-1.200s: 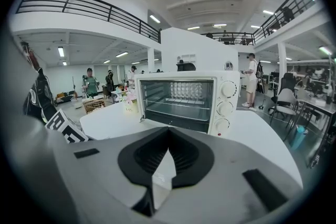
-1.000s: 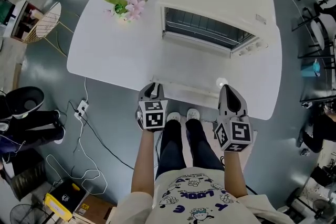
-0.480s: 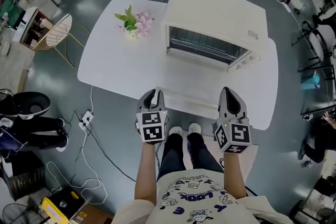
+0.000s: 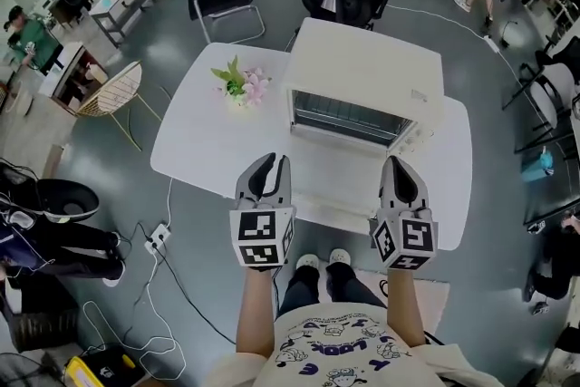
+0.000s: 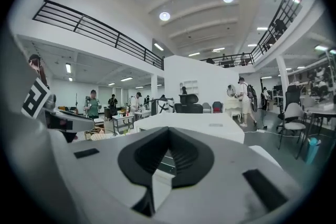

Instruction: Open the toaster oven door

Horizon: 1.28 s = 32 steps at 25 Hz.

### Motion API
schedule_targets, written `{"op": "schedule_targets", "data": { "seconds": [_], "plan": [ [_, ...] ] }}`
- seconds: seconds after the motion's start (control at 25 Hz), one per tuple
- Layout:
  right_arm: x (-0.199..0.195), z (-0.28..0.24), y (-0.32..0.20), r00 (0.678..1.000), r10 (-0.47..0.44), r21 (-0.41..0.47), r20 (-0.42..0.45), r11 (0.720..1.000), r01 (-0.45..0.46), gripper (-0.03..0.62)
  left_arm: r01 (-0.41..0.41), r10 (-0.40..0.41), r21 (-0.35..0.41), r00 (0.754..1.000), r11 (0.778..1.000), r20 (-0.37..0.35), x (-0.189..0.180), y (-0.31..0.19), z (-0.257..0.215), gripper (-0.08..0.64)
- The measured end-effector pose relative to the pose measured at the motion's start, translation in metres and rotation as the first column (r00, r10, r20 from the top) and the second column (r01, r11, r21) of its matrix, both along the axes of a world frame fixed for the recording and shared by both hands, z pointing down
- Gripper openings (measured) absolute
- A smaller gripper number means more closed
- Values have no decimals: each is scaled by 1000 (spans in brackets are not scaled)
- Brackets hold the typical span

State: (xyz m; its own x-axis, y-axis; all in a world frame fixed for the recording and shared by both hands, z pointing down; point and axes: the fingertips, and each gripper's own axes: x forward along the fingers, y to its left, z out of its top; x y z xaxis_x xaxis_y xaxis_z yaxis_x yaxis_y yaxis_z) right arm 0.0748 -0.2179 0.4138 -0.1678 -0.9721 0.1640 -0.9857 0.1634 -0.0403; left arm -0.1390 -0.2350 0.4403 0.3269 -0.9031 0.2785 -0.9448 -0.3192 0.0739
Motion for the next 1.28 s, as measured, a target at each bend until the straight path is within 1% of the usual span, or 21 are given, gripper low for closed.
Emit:
{"op": "schedule_targets", "data": {
  "seconds": [0.12, 0.24, 0.4, 0.52, 0.76, 1.28],
  "plan": [
    [5, -19, -3, 1000, -7, 37, 0, 999, 7, -3, 11, -11, 56, 1000, 998, -7, 3, 1, -30, 64],
    [10, -42, -6, 1000, -7, 86, 0, 996, 7, -3, 44, -44, 112, 999, 993, 5, 1, 1, -55, 29],
    [18, -67, -8, 1000, -6, 136, -2, 991, 6, -3, 82, -82, 161, 997, 984, -6, 3, 4, -79, 6],
    [21, -79, -11, 1000, -13, 154, -8, 988, 14, -3, 95, -92, 180, 995, 979, -24, 8, 3, -92, 5],
    [25, -93, -13, 999, -32, 178, -14, 983, 34, -3, 101, -98, 206, 995, 973, -27, 20, 5, -112, 4],
    [27, -106, -20, 998, -59, 195, 10, 979, 56, -3, 112, -110, 236, 994, 965, -23, 26, 4, -131, 4]
  ]
}}
